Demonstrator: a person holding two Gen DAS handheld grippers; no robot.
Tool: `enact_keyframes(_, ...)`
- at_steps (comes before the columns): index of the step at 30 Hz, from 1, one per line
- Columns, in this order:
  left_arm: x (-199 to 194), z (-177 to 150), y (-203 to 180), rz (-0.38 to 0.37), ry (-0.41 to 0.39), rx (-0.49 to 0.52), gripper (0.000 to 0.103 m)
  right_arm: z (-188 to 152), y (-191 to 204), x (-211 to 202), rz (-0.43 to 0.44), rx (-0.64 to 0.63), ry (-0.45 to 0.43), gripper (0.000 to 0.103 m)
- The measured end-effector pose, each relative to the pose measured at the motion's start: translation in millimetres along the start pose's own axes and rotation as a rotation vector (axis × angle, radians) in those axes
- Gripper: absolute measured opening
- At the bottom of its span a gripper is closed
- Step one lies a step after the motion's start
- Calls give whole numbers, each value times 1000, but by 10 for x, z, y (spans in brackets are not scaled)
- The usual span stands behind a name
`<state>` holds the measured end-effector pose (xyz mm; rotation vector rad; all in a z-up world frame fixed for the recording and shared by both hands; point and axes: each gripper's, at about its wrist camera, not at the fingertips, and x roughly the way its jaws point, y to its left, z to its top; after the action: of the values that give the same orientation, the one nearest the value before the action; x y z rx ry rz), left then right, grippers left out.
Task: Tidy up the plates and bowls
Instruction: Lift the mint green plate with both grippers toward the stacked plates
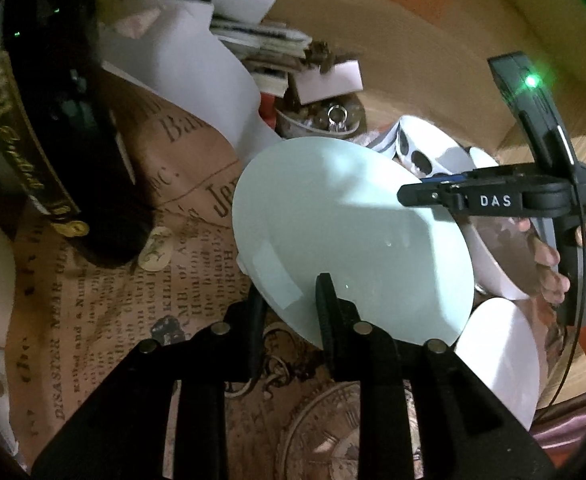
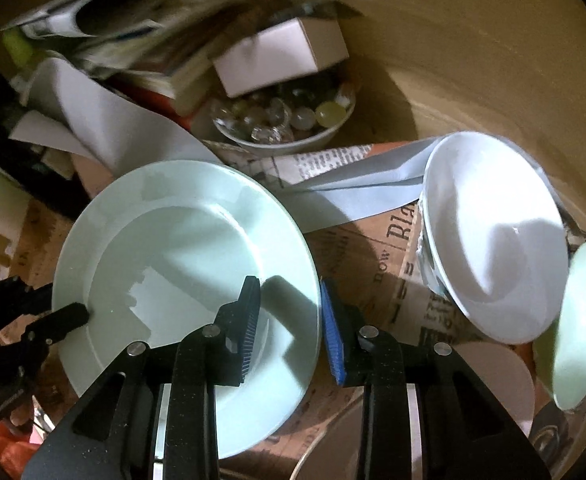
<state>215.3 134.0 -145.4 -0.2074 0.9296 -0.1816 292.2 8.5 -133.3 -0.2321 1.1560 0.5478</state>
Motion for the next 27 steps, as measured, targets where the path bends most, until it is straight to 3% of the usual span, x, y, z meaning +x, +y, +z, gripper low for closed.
enact_keyframes(14, -558, -124, -127, 6, -115, -2, 24, -403, 54, -594, 42, 28, -131, 28)
enact_keyframes(15, -584, -140, -148, 33, -151, 2, 24, -461, 99, -645, 39, 27, -140, 28)
enact_keyframes(27, -750, -423, -468, 36, -173, 23, 24, -862, 17, -941, 29, 55, -183, 28)
